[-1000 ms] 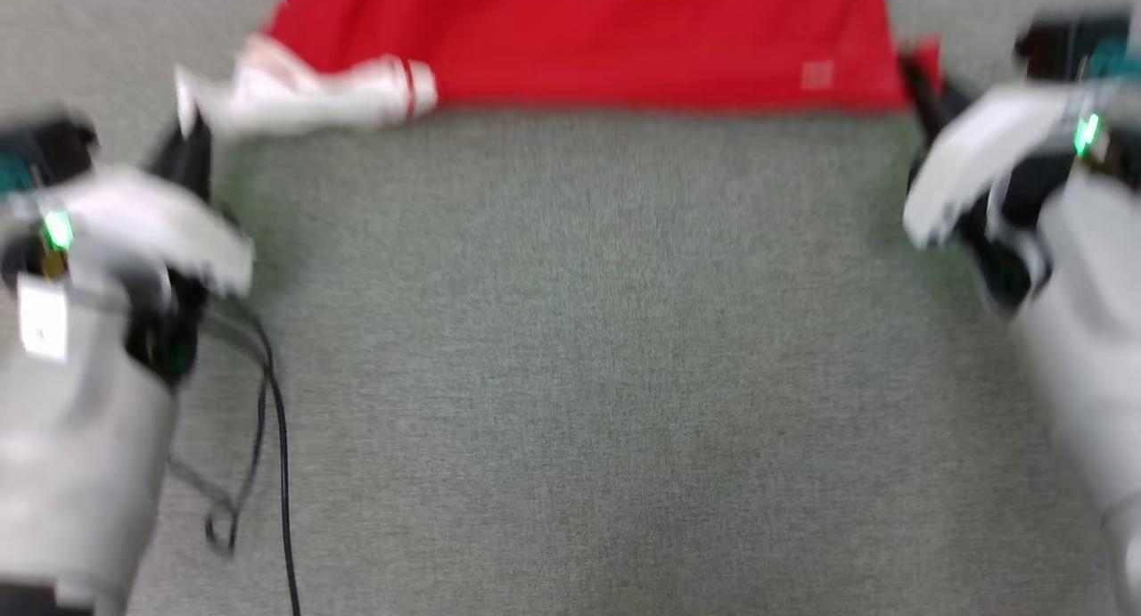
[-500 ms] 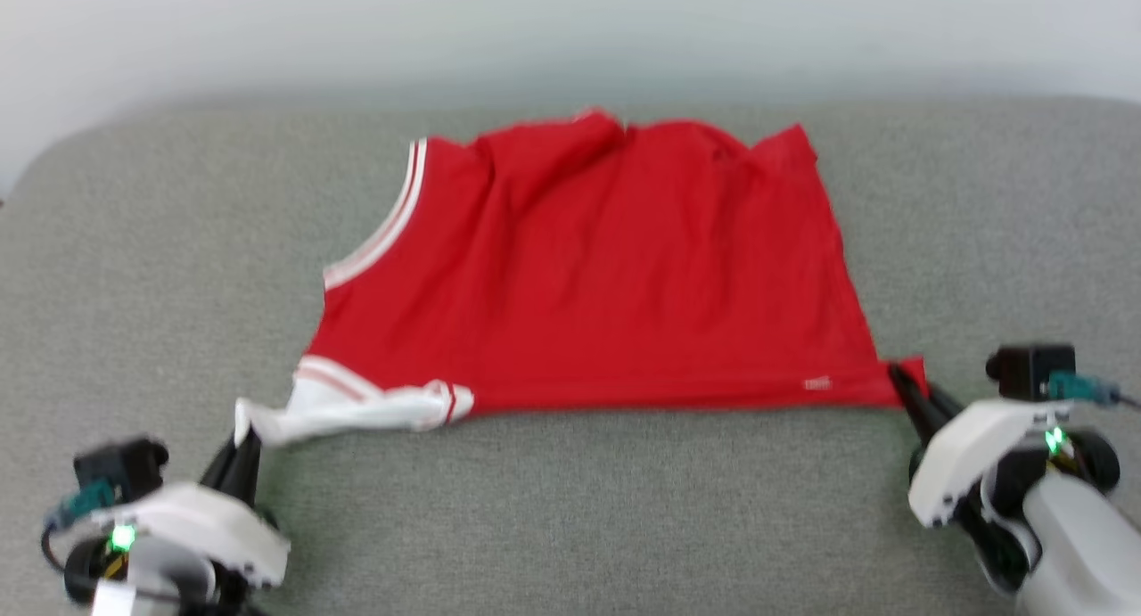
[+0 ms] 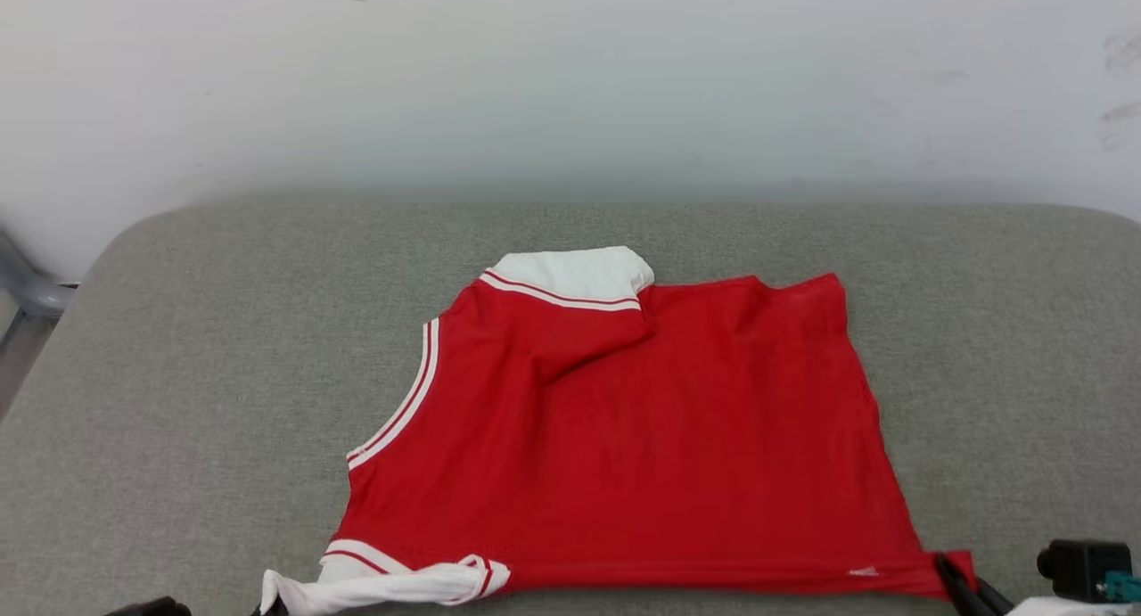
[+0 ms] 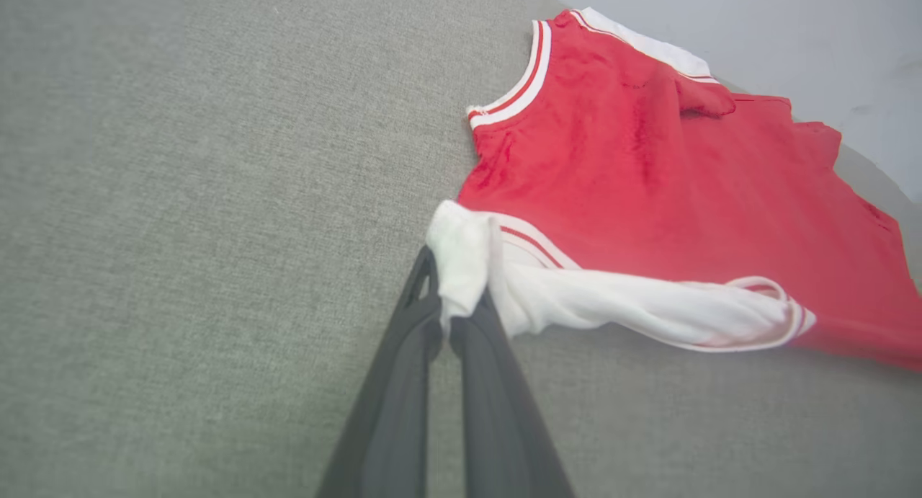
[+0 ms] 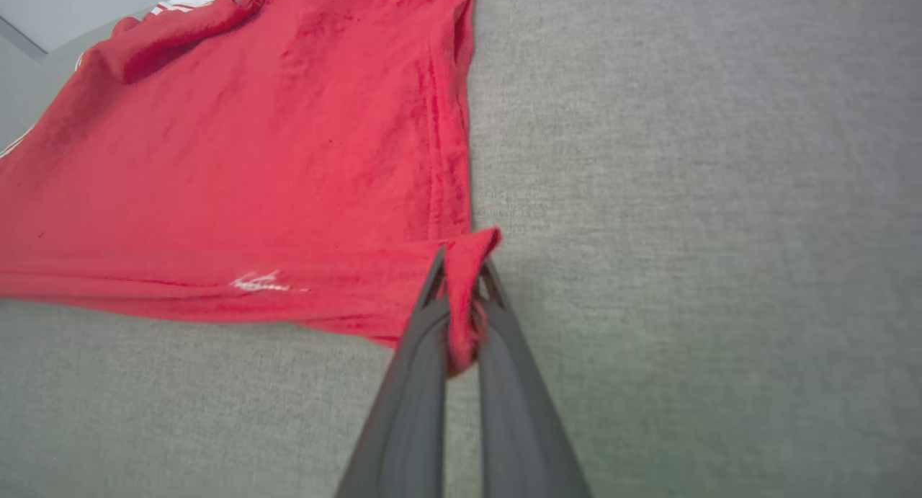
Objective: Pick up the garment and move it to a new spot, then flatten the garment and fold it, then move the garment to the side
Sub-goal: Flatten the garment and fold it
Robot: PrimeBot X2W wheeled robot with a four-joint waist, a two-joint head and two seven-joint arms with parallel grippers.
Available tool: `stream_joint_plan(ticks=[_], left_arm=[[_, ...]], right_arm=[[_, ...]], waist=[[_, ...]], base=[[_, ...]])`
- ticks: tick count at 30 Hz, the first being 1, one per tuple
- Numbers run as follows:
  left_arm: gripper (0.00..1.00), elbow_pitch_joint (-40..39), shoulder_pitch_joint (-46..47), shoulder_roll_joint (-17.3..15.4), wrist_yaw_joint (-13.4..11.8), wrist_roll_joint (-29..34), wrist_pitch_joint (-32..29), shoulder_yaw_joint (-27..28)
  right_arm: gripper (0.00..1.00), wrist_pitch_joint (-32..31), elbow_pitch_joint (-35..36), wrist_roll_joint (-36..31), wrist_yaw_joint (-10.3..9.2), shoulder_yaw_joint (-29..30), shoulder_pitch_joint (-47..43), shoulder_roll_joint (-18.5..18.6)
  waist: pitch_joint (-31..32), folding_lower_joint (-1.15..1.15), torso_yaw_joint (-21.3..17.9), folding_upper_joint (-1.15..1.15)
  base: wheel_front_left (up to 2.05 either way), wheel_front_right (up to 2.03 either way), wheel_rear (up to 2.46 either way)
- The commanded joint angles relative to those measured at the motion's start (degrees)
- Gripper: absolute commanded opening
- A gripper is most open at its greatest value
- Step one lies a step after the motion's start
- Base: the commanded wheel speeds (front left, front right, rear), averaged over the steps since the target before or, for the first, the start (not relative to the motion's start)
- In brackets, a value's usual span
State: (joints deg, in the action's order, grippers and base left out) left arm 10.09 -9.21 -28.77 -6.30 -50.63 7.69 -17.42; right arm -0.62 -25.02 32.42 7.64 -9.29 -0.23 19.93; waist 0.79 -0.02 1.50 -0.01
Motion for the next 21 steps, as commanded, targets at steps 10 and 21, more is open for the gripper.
stream_joint_plan(ticks=[10, 21], left_arm=[[0.0, -9.49, -3.25, -2.28, -3.51, 0.1, -2.78, 0.34], [0.0, -2.39, 13.47, 0.54, 1.82, 3.23, -1.99, -2.91]], right_arm=[[0.0, -12.74, 20.29, -9.53, -0.22, 12.97, -12.84, -8.47], [0.0, -17.8, 26.6, -13.11, -0.2, 12.87, -3.75, -9.29]], waist=[[-0.26, 0.02, 1.19, 0.01], [-6.67, 0.02, -0.56, 0.01]], base=[[0.0, 0.0, 0.0], [0.0, 0.0, 0.0]])
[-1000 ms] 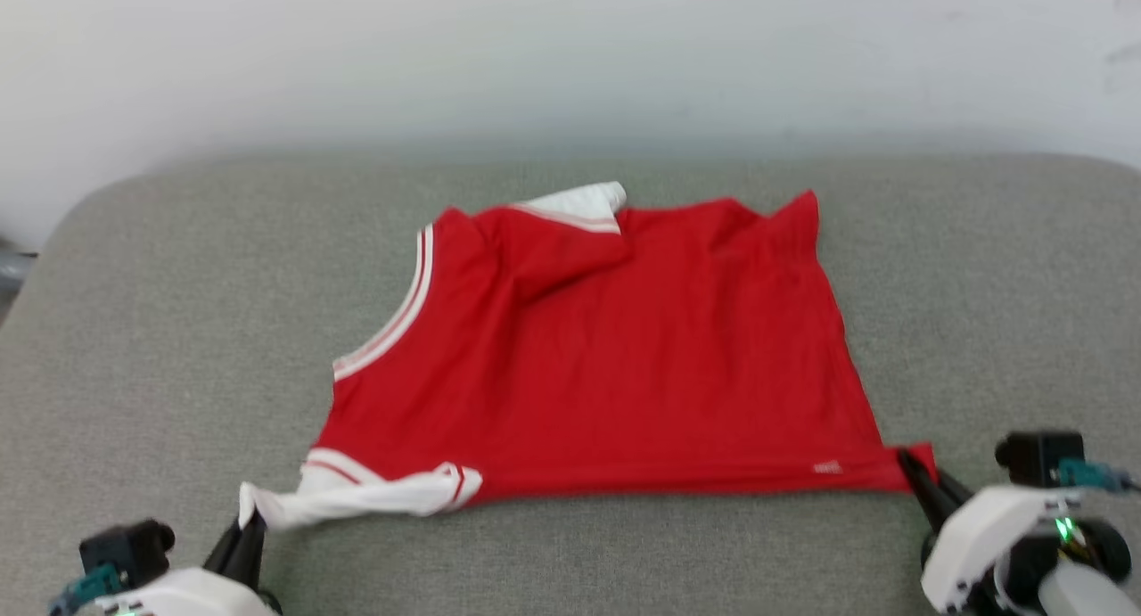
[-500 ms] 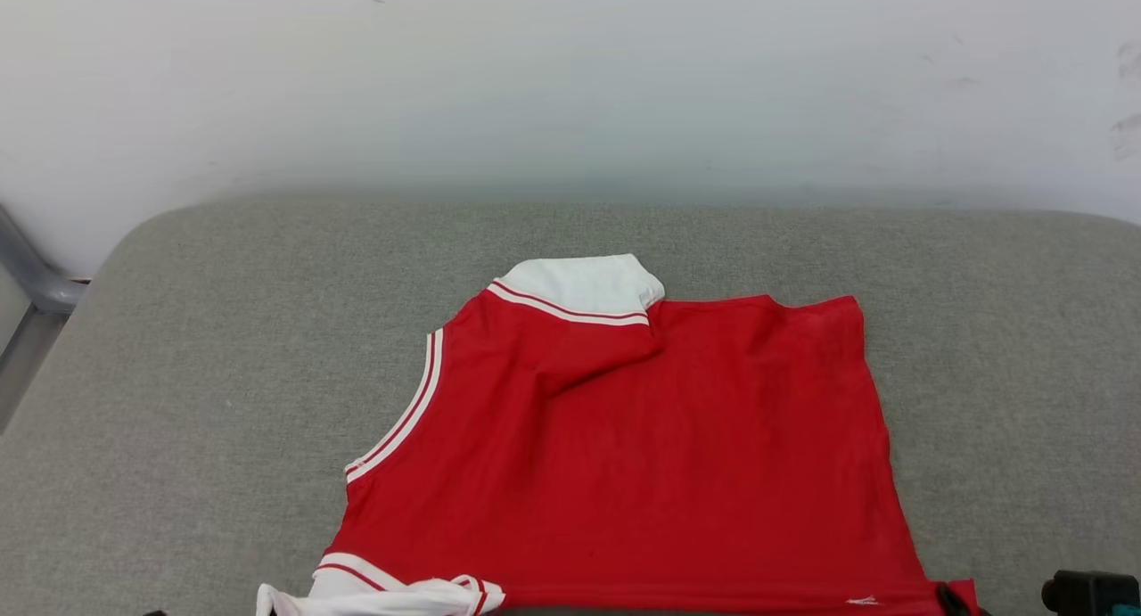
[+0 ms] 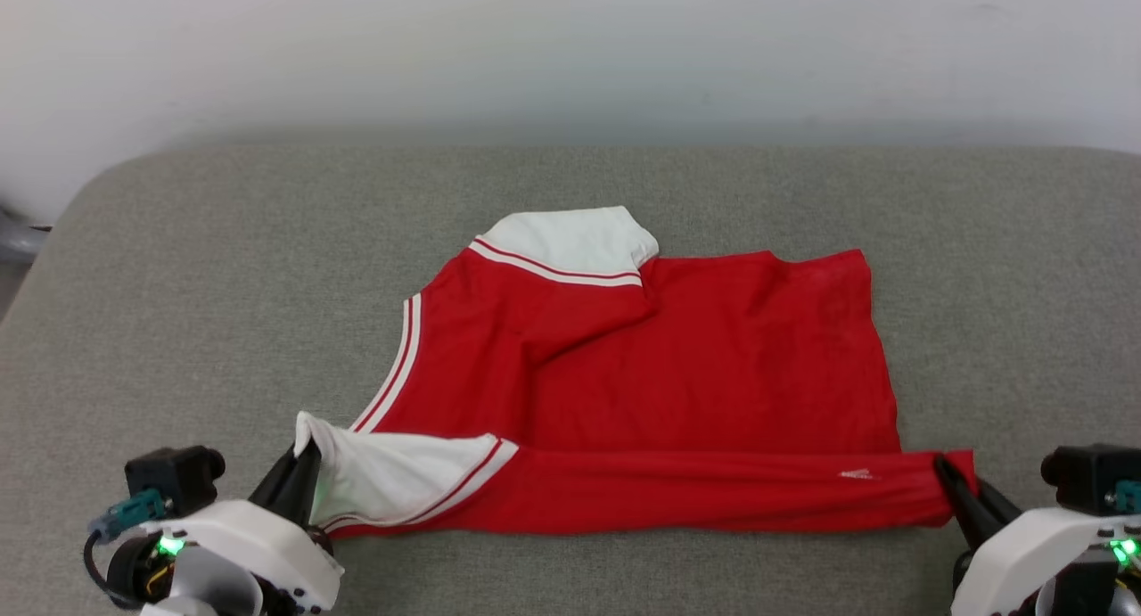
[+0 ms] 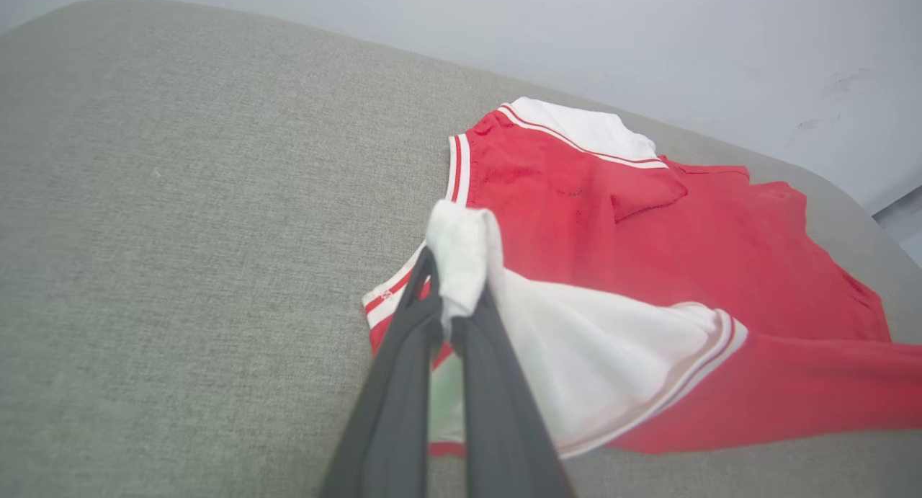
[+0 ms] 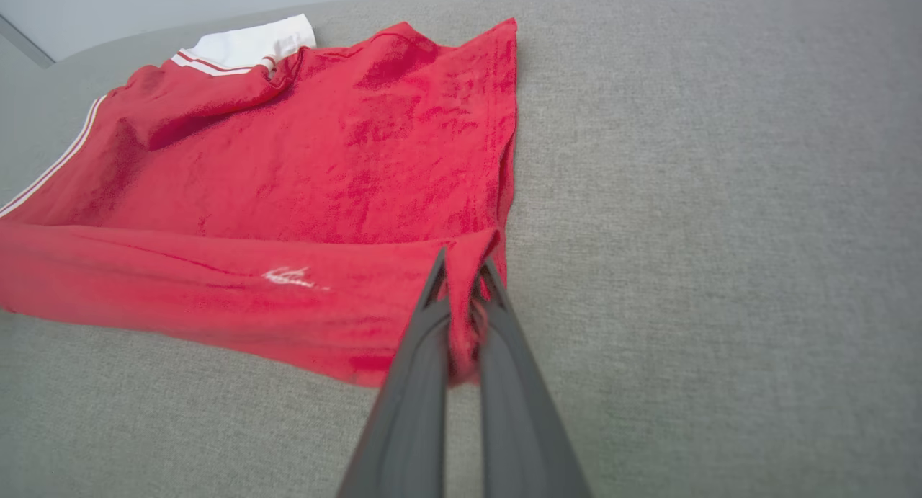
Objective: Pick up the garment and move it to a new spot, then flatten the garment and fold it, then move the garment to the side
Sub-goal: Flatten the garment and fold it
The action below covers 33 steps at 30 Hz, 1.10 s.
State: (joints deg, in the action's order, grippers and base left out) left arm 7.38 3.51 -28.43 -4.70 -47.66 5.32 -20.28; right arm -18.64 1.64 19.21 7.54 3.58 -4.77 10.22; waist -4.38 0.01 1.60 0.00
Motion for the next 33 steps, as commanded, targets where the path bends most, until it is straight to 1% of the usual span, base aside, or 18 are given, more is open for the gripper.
stream_joint_plan(ticks=[1, 7, 14, 19, 21, 22, 23, 24, 25, 30, 33], left_arm=[[0.0, 1.29, 2.34, 0.42, 0.68, 0.63, 0.76, -0.14], [0.0, 7.41, 9.63, 1.57, 3.59, 1.52, 1.83, -1.0], [0.0, 13.44, 15.67, 3.52, 6.14, 1.97, 4.09, -1.62], [0.0, 18.91, 18.54, 4.75, 8.4, 1.21, 2.65, -3.05], [0.0, 20.6, 19.49, 5.03, 9.16, 0.9, 2.77, -3.22], [0.09, 21.43, 19.69, 5.19, 9.1, 0.9, 3.13, -3.22], [0.38, 22.23, 19.84, 5.36, 9.08, 0.97, 3.35, -3.22], [0.75, 23.09, 19.9, 5.55, 8.95, 0.91, 3.64, -3.13], [1.0, 23.62, 20.1, 5.52, 8.68, 1.07, 4.16, -3.0], [1.0, 25.89, 19.9, 5.3, 8.58, 0.9, 5.79, -2.34], [1.0, 26.4, 19.26, 4.85, 7.77, 1.47, 5.89, -2.38]], right_arm=[[0.0, 0.32, -0.31, 0.16, -0.1, -0.18, 2.0, 0.69], [0.0, 1.13, -3.63, 1.02, -0.09, -3.11, 7.92, 2.64], [0.0, 4.85, -10.0, 1.8, -0.09, -5.24, 12.43, 3.02], [0.01, 7.97, -15.01, 2.25, -0.09, -7.37, 14.85, 3.41], [0.28, 8.79, -17.04, 2.64, -0.09, -8.37, 15.11, 3.5], [0.54, 9.42, -17.85, 2.78, -0.09, -8.72, 15.44, 3.68], [1.0, 9.87, -18.69, 3.16, -0.09, -8.98, 15.67, 3.55], [1.0, 10.54, -19.3, 3.2, -0.09, -9.5, 15.83, 3.73], [1.0, 12.15, -19.47, 3.49, -0.09, -9.54, 16.13, 3.76], [1.0, 19.6, -20.15, 4.57, -0.08, -10.27, 17.15, 3.73], [1.0, 24.02, -20.16, 3.94, -0.08, -9.98, 16.76, 3.96]], waist=[[-2.28, -0.01, -0.8, 0.0], [-6.97, -0.01, -1.49, 0.0], [-10.87, -0.01, -1.48, 0.0], [-11.98, -0.01, -1.58, 0.0], [-11.98, -0.01, -1.74, 0.0], [-11.89, -0.01, -1.78, 0.0], [-11.72, -0.01, -1.83, 0.0], [-11.37, -0.01, -1.88, 0.0], [-11.07, -0.01, -1.93, 0.0], [-8.68, -0.01, -2.24, 0.0], [-6.75, -0.01, -2.17, 0.0]], base=[[0.0, 0.0, 0.0], [0.0, 0.0, 0.0], [0.0, 0.0, 0.0], [0.0, 0.0, 0.0], [0.0, 0.0, 0.0], [0.0, 0.0, 0.0], [0.0, 0.0, 0.0], [0.0, 0.0, 0.0], [0.0, 0.0, 0.0], [0.0, 0.0, 0.0], [0.0, 0.0, 0.0]])
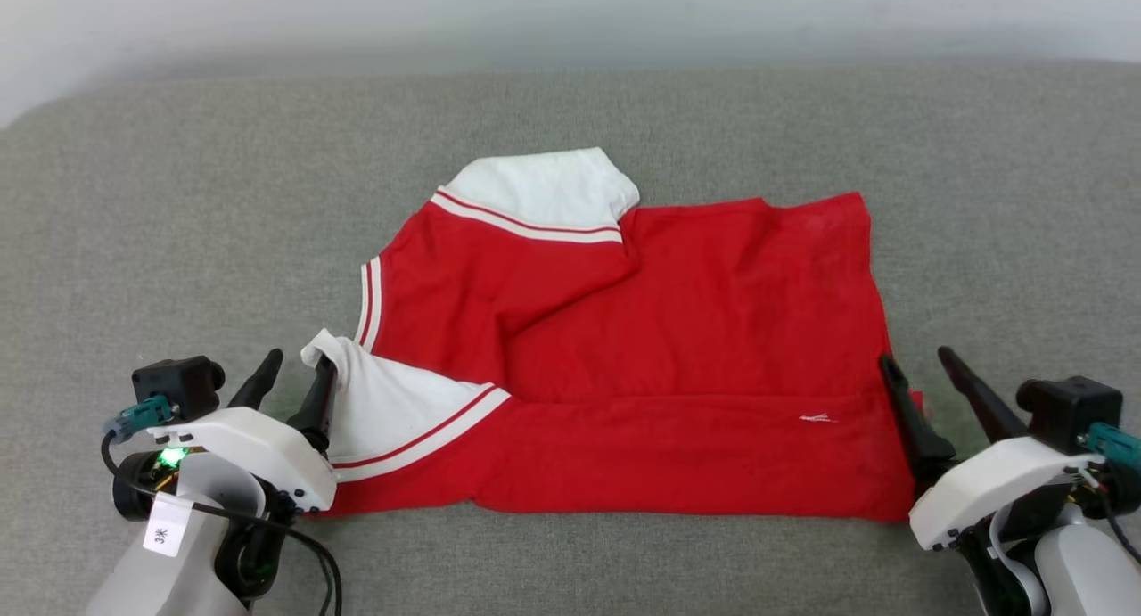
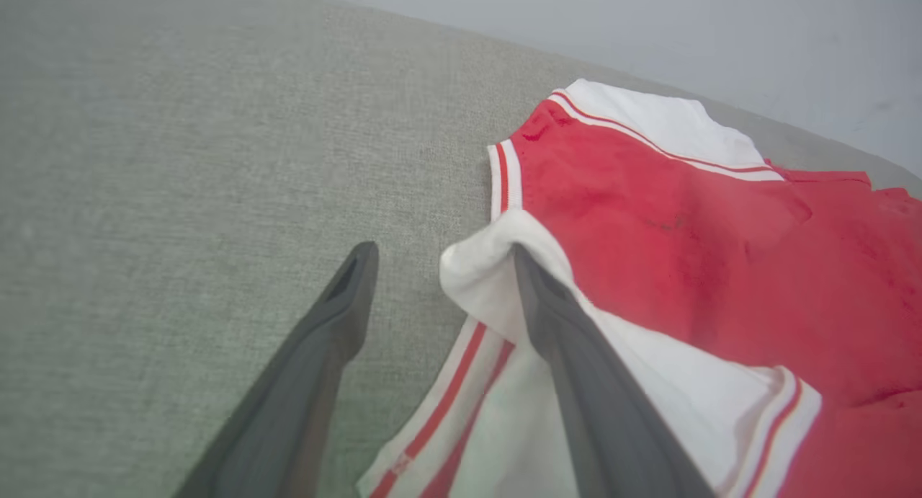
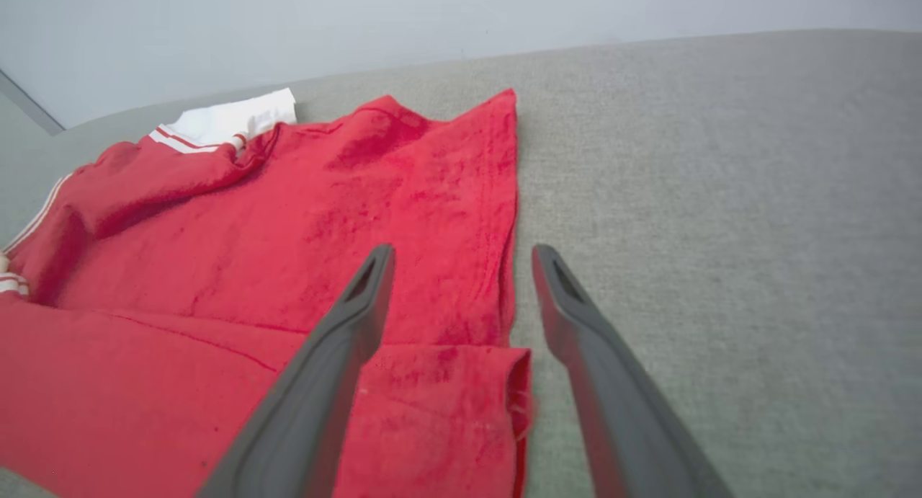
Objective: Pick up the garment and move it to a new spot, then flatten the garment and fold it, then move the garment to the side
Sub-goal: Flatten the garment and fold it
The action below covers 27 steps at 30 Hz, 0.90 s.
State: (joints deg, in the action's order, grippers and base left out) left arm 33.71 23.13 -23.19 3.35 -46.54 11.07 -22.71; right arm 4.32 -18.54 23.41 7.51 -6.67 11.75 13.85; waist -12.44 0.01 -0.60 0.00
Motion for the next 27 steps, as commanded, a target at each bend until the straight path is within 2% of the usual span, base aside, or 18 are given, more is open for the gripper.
stream_joint_plan(ticks=[1, 7, 12, 19, 23, 27], left_arm=[[1.0, -0.01, -0.53, -0.62, -0.64, 0.51, 0.06, 0.05], [1.0, -1.89, -1.32, -2.86, -2.25, 0.67, -1.16, 0.49], [1.0, -5.59, -2.08, -6.66, -3.33, -0.31, -6.4, 0.99], [1.0, -14.79, -3.24, -12.81, -3.11, -5.56, -24.56, -0.12], [1.0, -19.65, -4.34, -15.58, -5.56, -9.37, -34.11, 0.09], [1.0, -22.66, -5.93, -16.7, -8.37, -12.24, -40.31, 0.01]], right_arm=[[1.0, 2.28, 0.25, -0.72, -0.04, 0.68, 0.06, 0.27], [1.0, 5.01, 2.94, -3.2, -0.04, 2.39, -2.0, -1.36], [1.0, 4.19, 6.68, -4.81, -0.04, 3.97, -4.34, -3.17], [1.0, 1.7, 12.37, -7.11, -0.04, 6.17, -7.21, -5.04], [1.0, 0.87, 14.64, -7.72, -0.04, 6.68, -7.78, -6.09], [1.0, 0.52, 15.62, -8.02, -0.04, 6.78, -7.67, -6.83]], waist=[[1.91, -0.01, 0.09, 0.0], [4.95, -0.01, 0.17, 0.0], [6.51, -0.01, 0.07, 0.0], [6.74, -0.01, -0.18, 0.0], [5.64, -0.01, -0.71, 0.0], [4.25, -0.01, -1.38, 0.0]], base=[[0.0, 0.0, 0.0], [0.0, 0.0, 0.0], [0.0, 0.0, 0.0], [0.0, 0.0, 0.0], [0.0, 0.0, 0.0], [0.0, 0.0, 0.0]])
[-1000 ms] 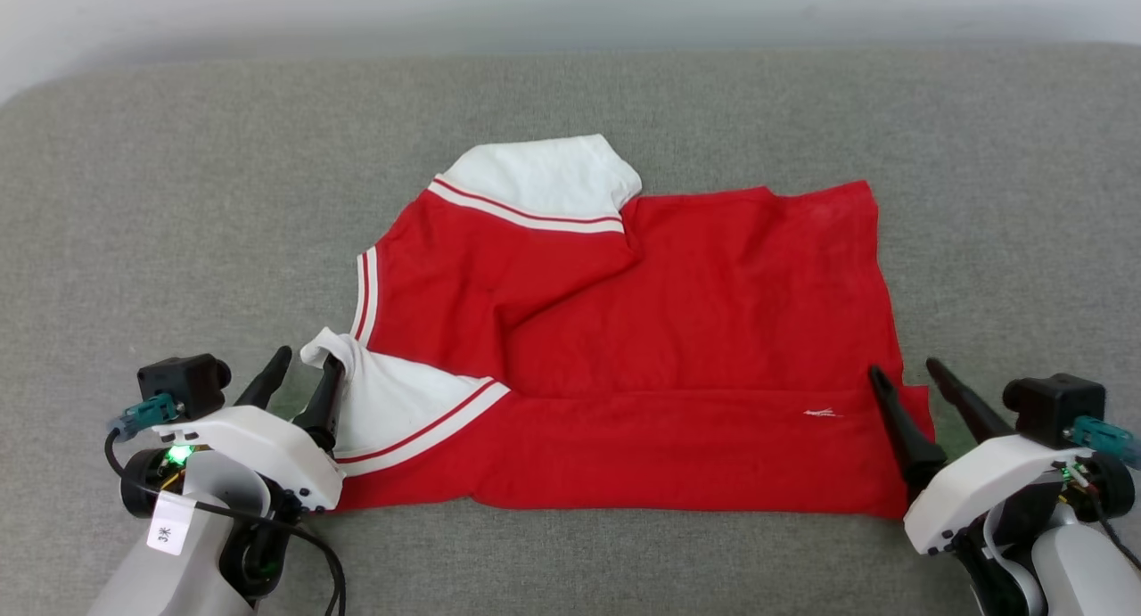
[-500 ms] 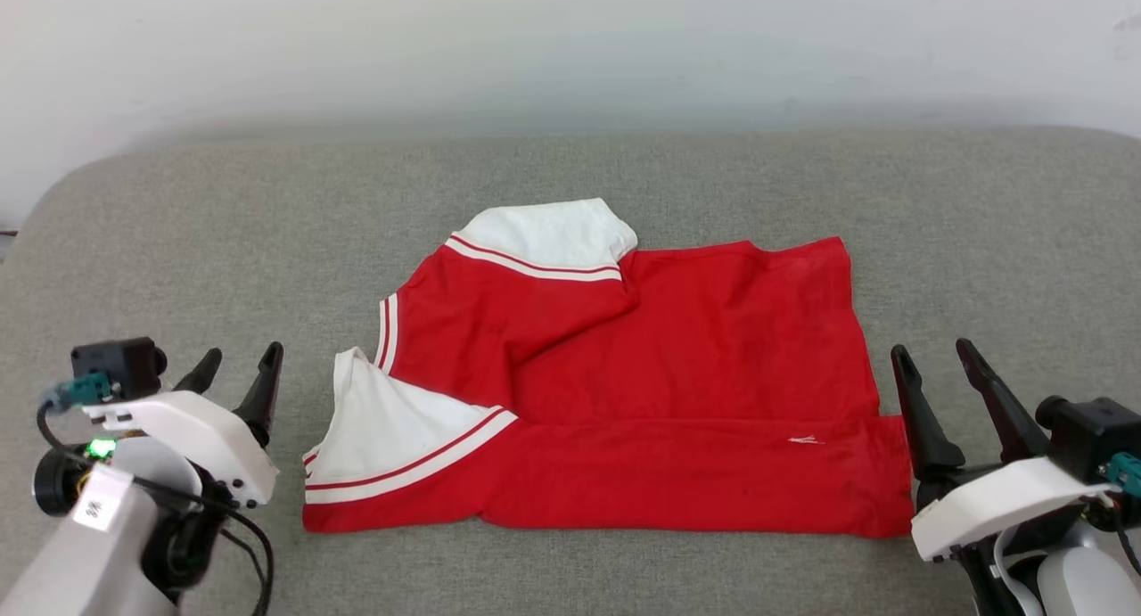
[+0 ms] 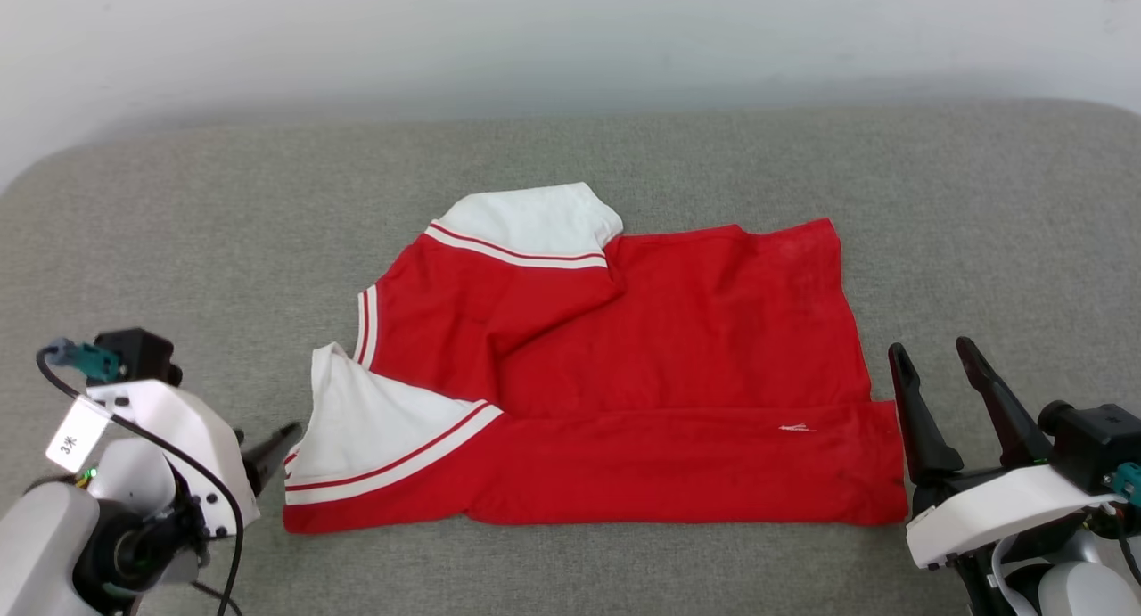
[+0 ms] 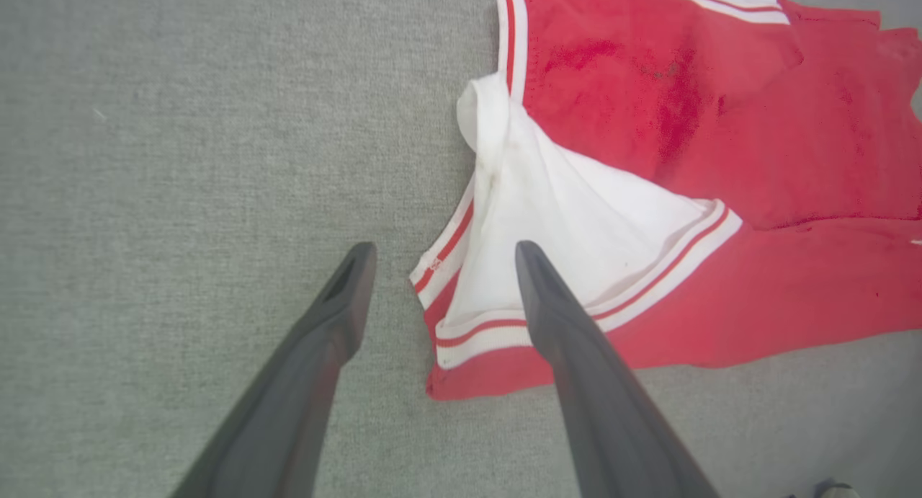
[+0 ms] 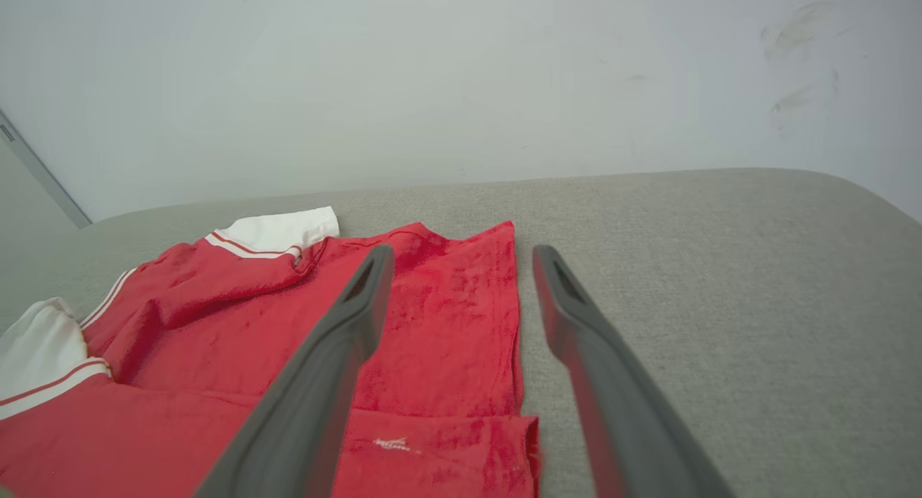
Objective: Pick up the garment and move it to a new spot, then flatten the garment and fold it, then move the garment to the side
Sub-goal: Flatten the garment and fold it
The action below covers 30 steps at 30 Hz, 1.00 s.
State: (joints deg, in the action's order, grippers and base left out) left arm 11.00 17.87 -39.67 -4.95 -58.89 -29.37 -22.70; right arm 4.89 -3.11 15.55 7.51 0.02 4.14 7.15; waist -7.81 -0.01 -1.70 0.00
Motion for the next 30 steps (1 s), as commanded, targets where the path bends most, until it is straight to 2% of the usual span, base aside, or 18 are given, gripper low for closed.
stream_joint_plan(ticks=[1, 6, 11, 12, 13, 15, 18, 23, 27, 30], left_arm=[[1.0, -0.21, -1.11, -0.27, -0.61, -0.47, -0.85, -0.13], [1.0, 0.1, -2.85, 0.68, -1.78, -2.07, -3.66, -1.18], [1.0, 2.75, -4.11, 2.63, -1.08, -3.02, -4.89, -2.9], [0.83, 3.38, -4.24, 3.21, -0.7, -3.28, -5.34, -3.41], [0.46, 3.9, -4.2, 3.65, -0.4, -3.42, -5.16, -3.68], [0.0, 4.66, -4.03, 4.69, 0.51, -3.67, -4.74, -4.02], [0.0, 4.97, -3.64, 4.77, 1.39, -3.01, -3.63, -4.11], [0.0, 3.18, -3.41, 3.54, 1.74, -1.78, -1.96, -3.69], [0.0, -0.19, -3.66, 2.3, 0.82, -0.73, -0.52, -2.93], [0.0, -3.07, -4.12, 1.61, -0.19, 0.25, 0.32, -2.67]], right_arm=[[1.0, -0.18, 0.28, -0.13, -0.04, 0.2, 0.1, -0.33], [1.0, -0.35, 0.41, -0.28, -0.04, 0.54, 1.01, -0.96], [1.0, -0.65, -0.59, 0.27, -0.04, 1.12, 1.56, -1.21], [1.0, -0.45, -0.63, 0.49, -0.04, 1.26, 1.76, -1.19], [1.0, -0.65, -0.87, 0.69, -0.04, 1.59, 1.82, -1.13], [1.0, -1.25, -1.3, 1.06, -0.04, 2.32, 1.63, -0.86], [1.0, -3.15, -1.97, 2.27, -0.04, 3.17, 1.39, -0.2], [1.0, -10.22, -2.61, 7.27, -0.04, 4.03, 1.17, 2.3], [1.0, -20.33, -3.06, 10.38, -0.04, 3.14, 1.48, 6.03], [1.0, -30.33, -3.39, 12.9, -0.04, 1.42, 1.77, 7.93]], waist=[[-0.81, 0.01, -0.51, 0.0], [-2.59, 0.01, -1.46, 0.0], [-3.93, 0.01, -2.07, 0.0], [-4.06, 0.01, -2.13, 0.0], [-4.12, 0.01, -2.21, 0.0], [-4.06, 0.01, -2.28, 0.0], [-3.48, 0.01, -2.27, 0.0], [-1.86, 0.01, -2.08, 0.0], [-0.98, 0.01, -1.93, 0.0], [-0.75, 0.01, -1.7, 0.0]], base=[[0.0, 0.0, 0.0], [0.0, 0.0, 0.0], [0.0, 0.0, 0.0], [0.0, 0.0, 0.0], [0.0, 0.0, 0.0], [0.0, 0.0, 0.0], [0.0, 0.0, 0.0], [0.0, 0.0, 0.0], [0.0, 0.0, 0.0], [0.0, 0.0, 0.0]])
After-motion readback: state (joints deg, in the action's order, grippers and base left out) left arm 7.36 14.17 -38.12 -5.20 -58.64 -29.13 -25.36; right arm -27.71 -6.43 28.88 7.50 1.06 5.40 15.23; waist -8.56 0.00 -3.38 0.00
